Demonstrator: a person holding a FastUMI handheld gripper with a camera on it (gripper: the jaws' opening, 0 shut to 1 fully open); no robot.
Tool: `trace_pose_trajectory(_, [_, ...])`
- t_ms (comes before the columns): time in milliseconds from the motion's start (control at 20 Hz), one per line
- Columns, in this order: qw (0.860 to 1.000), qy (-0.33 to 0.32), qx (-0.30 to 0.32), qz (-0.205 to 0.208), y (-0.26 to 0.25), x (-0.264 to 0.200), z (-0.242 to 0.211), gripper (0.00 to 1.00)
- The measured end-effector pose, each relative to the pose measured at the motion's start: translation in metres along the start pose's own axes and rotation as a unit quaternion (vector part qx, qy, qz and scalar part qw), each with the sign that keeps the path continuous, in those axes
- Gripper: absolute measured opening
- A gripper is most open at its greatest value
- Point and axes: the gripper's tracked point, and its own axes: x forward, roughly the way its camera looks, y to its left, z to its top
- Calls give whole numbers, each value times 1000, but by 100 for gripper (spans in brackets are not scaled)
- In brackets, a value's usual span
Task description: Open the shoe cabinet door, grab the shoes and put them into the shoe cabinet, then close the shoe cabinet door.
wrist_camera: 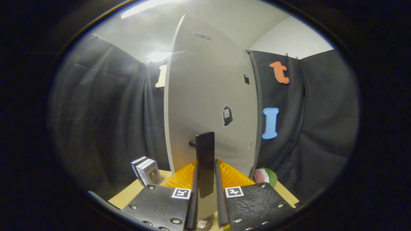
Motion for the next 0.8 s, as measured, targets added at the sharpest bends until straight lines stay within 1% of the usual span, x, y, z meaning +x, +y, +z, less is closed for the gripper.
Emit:
trace_pose_trajectory(300, [1000, -1, -11, -24, -61, -30, 1, 24])
trace_pose_trajectory(550, [999, -10, 5, -51, -108, -46, 5, 24])
trace_pose_trajectory(650, [998, -12, 0, -64, -126, -52, 6, 24])
trace_pose_trajectory(700, [996, -11, -3, -86, -143, -54, 6, 21])
trace_pose_trajectory(800, [994, -13, 16, -105, -169, -62, 4, 15])
